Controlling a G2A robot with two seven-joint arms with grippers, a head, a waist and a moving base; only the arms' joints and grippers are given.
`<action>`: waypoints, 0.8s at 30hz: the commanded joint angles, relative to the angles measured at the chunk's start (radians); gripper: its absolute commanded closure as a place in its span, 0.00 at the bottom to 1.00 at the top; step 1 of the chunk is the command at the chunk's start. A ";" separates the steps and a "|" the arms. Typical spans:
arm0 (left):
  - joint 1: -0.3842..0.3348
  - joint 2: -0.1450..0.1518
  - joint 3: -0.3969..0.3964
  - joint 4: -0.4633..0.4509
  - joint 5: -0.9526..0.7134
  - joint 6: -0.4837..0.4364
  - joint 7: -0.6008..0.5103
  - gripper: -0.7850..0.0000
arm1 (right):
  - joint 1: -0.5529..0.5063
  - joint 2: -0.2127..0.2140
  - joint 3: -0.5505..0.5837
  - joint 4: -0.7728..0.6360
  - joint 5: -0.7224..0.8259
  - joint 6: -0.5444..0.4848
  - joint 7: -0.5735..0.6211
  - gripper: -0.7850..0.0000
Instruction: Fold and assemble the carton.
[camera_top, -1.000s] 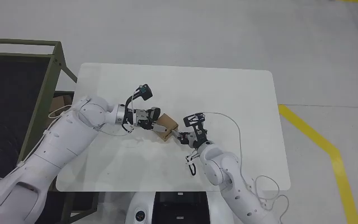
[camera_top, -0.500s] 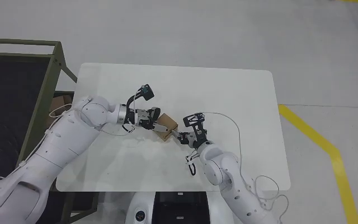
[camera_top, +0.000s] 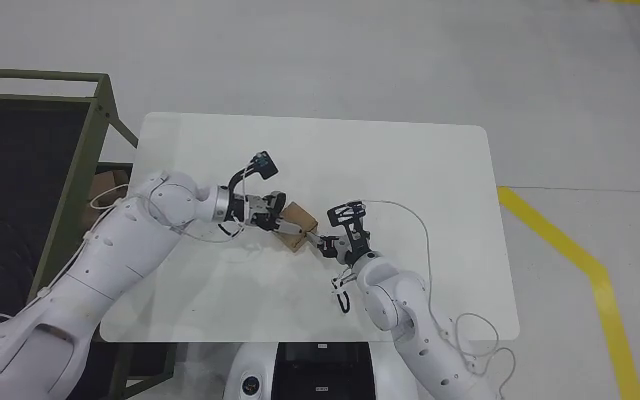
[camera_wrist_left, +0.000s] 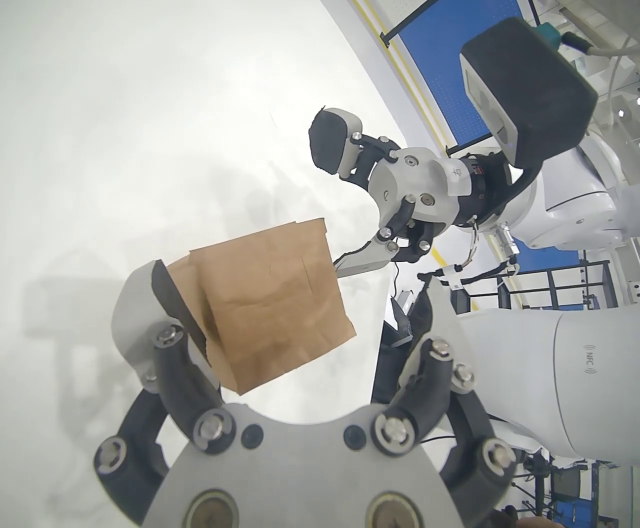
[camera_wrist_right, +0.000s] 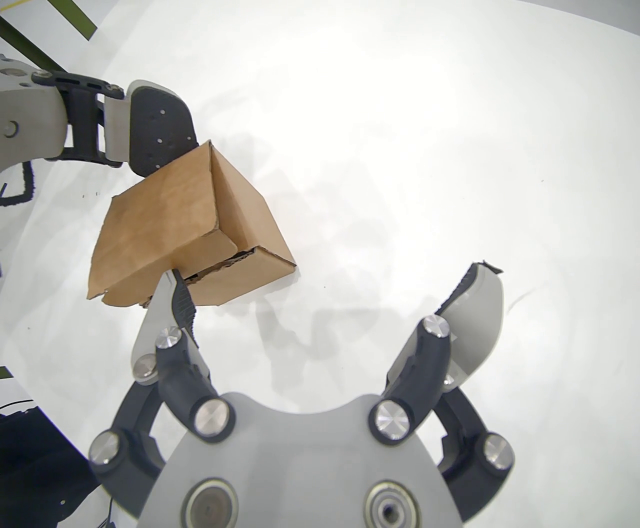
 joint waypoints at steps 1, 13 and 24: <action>0.003 0.001 -0.005 -0.003 0.014 0.024 0.002 0.00 | 0.000 0.000 -0.001 0.000 0.000 -0.001 0.000 0.00; 0.018 0.000 -0.018 -0.013 0.048 0.095 -0.025 0.24 | 0.003 -0.002 -0.002 0.004 -0.001 0.000 0.000 0.00; 0.019 -0.006 -0.022 -0.007 0.050 0.108 -0.053 0.31 | 0.003 -0.003 0.000 0.005 -0.003 -0.002 0.000 0.00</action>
